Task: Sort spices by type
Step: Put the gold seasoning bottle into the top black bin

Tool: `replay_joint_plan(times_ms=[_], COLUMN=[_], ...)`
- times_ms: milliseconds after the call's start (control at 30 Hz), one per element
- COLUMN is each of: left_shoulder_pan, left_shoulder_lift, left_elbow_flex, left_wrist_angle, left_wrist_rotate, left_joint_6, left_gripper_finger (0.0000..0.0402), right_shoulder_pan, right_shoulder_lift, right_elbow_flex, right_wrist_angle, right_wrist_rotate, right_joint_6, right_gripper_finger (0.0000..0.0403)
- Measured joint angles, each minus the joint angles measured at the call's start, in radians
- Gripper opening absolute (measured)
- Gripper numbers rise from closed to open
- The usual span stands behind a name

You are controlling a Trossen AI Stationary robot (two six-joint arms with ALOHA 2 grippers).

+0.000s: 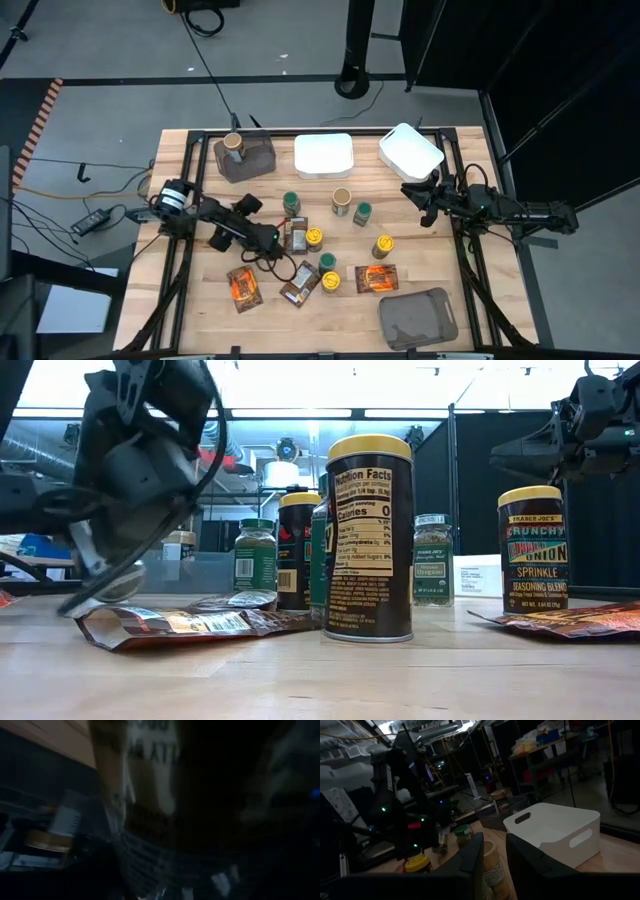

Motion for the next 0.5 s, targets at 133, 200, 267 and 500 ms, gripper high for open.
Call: replay_joint_plan(times_ms=[133, 200, 267, 500], left_shoulder_pan=[-0.002, -0.002, -0.002, -0.006], left_shoulder_lift=[-0.007, -0.007, -0.007, -0.008], left_elbow_flex=[0.034, 0.049, 0.063, 0.11], left_wrist_angle=[-0.007, -0.003, -0.012, -0.015], left_wrist_rotate=[-0.014, -0.031, -0.082, -0.437], left_joint_6=[0.041, 0.081, 0.105, 0.263], left_gripper_finger=[0.0267, 0.0267, 0.0267, 0.0266], right_shoulder_pan=[0.0, 0.0, 0.0, 0.0], right_shoulder_lift=[0.0, 0.0, 0.0, 0.0], right_elbow_flex=[0.0, 0.0, 0.0, 0.0], right_wrist_angle=[0.0, 0.0, 0.0, 0.0], right_wrist_rotate=[-0.001, 0.0, 0.0, 0.0], right_joint_6=[0.0, 0.0, 0.0, 0.0], right_gripper_finger=[0.0092, 0.0092, 0.0092, 0.0092])
